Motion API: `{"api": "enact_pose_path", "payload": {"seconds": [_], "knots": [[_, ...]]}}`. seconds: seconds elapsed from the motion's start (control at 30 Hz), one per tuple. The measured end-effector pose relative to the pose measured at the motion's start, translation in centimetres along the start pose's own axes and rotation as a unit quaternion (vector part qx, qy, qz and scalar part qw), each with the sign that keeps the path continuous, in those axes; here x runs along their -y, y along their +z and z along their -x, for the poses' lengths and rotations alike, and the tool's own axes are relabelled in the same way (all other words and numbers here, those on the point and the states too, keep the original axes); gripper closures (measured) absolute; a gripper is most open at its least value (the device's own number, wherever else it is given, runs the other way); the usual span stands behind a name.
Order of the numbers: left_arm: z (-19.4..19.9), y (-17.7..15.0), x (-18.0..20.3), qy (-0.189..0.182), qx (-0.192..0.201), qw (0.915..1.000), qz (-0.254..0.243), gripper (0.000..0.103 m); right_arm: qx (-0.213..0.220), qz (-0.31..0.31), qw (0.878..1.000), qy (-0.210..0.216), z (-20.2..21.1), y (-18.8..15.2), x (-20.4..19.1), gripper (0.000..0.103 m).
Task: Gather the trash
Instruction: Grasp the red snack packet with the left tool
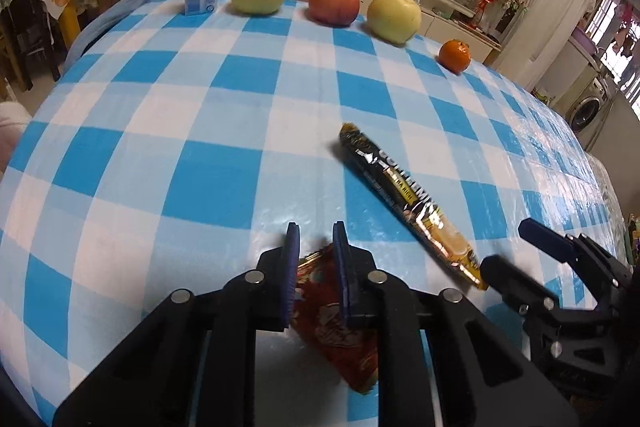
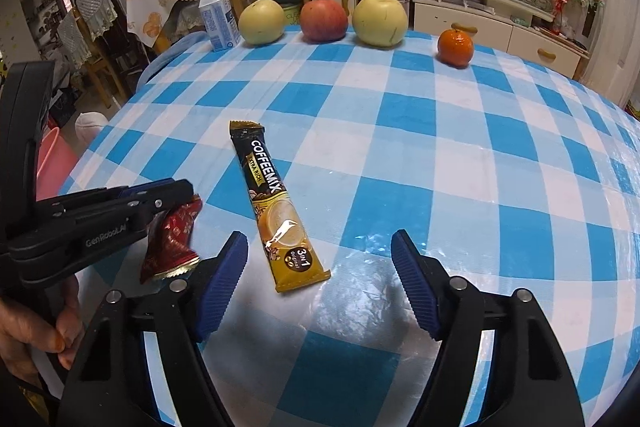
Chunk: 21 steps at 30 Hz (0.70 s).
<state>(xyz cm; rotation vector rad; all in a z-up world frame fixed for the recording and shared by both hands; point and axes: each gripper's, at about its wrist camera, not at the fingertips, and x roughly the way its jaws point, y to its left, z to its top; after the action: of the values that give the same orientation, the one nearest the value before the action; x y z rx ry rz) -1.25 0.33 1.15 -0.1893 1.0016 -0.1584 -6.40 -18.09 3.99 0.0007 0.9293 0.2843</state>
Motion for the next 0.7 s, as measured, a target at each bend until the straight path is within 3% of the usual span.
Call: {"api": "enact_pose_path", "payload": {"seconds": [0.07,0.23,0.33,0.5,0.7], "knots": [[0.3,-0.4,-0.8,-0.011,-0.001,0.9998,0.015,0.083,-0.003,0.002,1.0,-0.002,-0.2,0.1,-0.2,0.029],[2.0,-1.4,-1.9,-0.005,0.002,0.999,0.044,0.048,-0.009,0.006,1.0,-0.013,-0.7,0.2,-0.3,0.029],[3.2,-2.2,-1.6,-0.007,0.004,0.9988,0.049,0.044,-0.013,0.011,1.0,-0.019,-1.1,0.3,-0.5,0.029],[2.7,-3.0,-0.5,-0.033,-0.029,0.9973,0.058,0.043,-0.014,0.012,0.999,-0.033,-1.1,0.4,-0.2,0.029],[1.5,-2.4,1.0,-0.017,-0.042,0.9966,0.069,0.042,-0.008,0.005,0.998,-0.067,-0.5,0.3,1.2,0.029]]}}
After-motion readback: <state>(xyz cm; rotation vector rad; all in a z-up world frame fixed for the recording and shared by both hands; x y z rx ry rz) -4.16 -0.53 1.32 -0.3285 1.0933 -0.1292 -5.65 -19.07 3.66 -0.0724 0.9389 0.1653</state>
